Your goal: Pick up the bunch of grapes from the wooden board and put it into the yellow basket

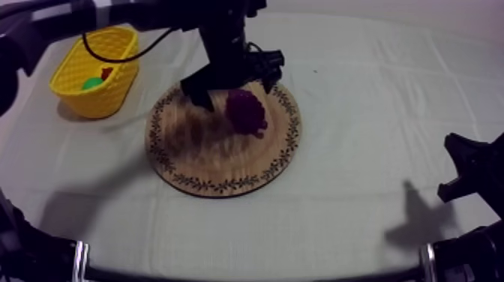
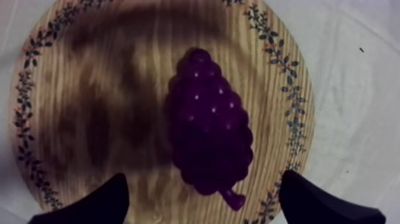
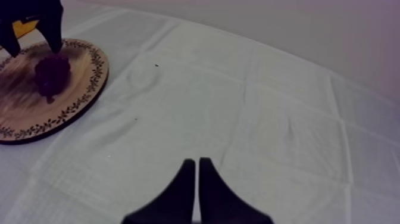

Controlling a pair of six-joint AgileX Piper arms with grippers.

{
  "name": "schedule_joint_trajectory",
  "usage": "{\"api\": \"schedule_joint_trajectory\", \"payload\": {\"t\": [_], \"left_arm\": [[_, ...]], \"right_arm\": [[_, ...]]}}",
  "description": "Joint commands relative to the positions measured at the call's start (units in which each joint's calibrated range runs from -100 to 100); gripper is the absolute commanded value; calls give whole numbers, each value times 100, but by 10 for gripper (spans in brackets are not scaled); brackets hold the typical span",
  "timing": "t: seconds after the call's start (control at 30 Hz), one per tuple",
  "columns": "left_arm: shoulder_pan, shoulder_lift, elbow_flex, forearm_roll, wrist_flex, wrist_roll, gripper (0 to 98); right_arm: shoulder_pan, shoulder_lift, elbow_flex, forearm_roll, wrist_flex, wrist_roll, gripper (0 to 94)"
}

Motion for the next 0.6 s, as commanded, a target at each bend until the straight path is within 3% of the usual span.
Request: {"api": "schedule_joint_trajectory", "payload": {"t": [0.0,0.33,0.57], "left_arm": [[3,302,-135,4,9,-1,959],[-101,1172,-844,73,397,-182,920],[-154,1460,-1097,136,624,-422,759]], "right_arm": [[-2,-1,-3,1,-3,0,4],[-2,-1,-3,1,-3,0,4],[-2,-1,-3,1,-3,0,4]]}}
